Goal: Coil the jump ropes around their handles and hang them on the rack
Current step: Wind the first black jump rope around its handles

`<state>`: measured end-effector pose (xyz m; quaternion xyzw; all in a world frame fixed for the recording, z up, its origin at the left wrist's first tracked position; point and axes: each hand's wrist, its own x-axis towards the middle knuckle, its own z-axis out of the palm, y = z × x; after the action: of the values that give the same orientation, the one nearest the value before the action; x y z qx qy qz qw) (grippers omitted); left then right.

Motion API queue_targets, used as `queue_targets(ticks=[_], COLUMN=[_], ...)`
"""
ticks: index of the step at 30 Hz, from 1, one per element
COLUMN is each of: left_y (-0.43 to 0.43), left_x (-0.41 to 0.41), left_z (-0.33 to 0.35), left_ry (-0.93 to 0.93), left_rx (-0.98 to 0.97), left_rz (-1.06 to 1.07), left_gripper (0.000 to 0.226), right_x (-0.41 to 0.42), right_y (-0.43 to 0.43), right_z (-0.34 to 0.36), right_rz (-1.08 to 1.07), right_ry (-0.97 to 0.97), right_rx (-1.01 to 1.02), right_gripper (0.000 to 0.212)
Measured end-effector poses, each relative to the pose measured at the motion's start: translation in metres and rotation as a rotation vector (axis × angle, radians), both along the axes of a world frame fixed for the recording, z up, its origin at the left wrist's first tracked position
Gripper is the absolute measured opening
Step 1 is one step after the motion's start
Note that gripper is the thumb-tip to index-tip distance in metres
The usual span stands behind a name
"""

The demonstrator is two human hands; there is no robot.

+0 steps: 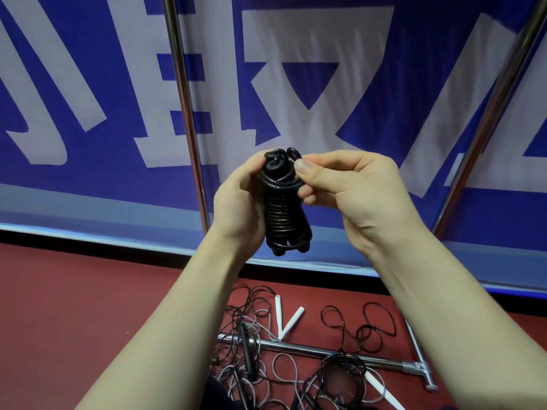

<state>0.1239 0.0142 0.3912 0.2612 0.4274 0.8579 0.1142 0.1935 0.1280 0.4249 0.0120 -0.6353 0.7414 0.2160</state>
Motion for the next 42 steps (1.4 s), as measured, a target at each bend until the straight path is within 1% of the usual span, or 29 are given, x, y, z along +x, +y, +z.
queue_targets(ticks=[2, 5, 10, 14, 17, 21, 25, 28, 30, 32, 34, 37, 38, 40, 42], left_y=[0.004, 0.005, 0.005, 0.006, 0.006, 0.008, 0.010, 0.012, 0.012, 0.012, 0.011, 0.010, 0.009, 0.008, 0.006], left_x=[0.001, -0.003, -0.007, -0.005, -0.003, 0.000, 0.004, 0.004, 0.003, 0.002, 0.002, 0.003, 0.003, 0.002, -0.001], left_z=[0.003, 0.002, -0.001, -0.002, -0.003, -0.003, -0.003, -0.003, -0.003, -0.003, -0.003, -0.002, -0.003, -0.004, -0.006], left_ry=[0.017, 0.045, 0.123, 0.184, 0.237, 0.224, 0.218, 0.181, 0.149, 0.127, 0.120, 0.157, 0.181, 0.234, 0.299], left_rx=[0.024, -0.023, -0.096, -0.165, -0.226, -0.259, -0.273, -0.245, -0.203, -0.192, -0.184, -0.193, -0.205, -0.231, -0.271], left_rz=[0.049, 0.088, 0.149, 0.182, 0.252, 0.286, 0.286, 0.325, 0.328, 0.341, 0.352, 0.368, 0.371, 0.370, 0.378], left_gripper=[0.022, 0.030, 0.030, 0.031, 0.033, 0.036, 0.036, 0.039, 0.038, 0.037, 0.036, 0.034, 0.033, 0.033, 0.031], right_x=[0.000, 0.001, 0.002, 0.002, 0.003, 0.004, 0.002, 0.002, 0.002, 0.001, -0.001, -0.003, -0.003, 0.000, 0.001], right_y=[-0.002, -0.002, 0.002, 0.006, 0.011, 0.016, 0.020, 0.017, 0.013, 0.010, 0.007, 0.007, 0.009, 0.014, 0.017], right_z=[0.000, 0.001, 0.003, 0.004, 0.006, 0.009, 0.010, 0.005, 0.001, -0.002, -0.003, -0.001, 0.001, 0.004, 0.006], right_rz=[-0.011, 0.014, 0.005, -0.049, -0.040, -0.032, -0.040, -0.094, -0.067, -0.019, 0.011, 0.111, 0.162, 0.252, 0.291], right_ry=[-0.012, -0.043, -0.055, -0.049, -0.056, -0.083, -0.135, -0.064, -0.026, -0.025, -0.070, -0.235, -0.292, -0.382, -0.434], right_rx=[-0.011, -0.023, 0.032, 0.156, 0.257, 0.309, 0.272, 0.440, 0.467, 0.357, 0.180, -0.112, -0.192, -0.314, -0.364], right_gripper=[0.006, 0.005, 0.002, 0.010, 0.011, 0.008, 0.011, 0.008, 0.006, 0.011, 0.010, 0.004, 0.006, 0.015, 0.022])
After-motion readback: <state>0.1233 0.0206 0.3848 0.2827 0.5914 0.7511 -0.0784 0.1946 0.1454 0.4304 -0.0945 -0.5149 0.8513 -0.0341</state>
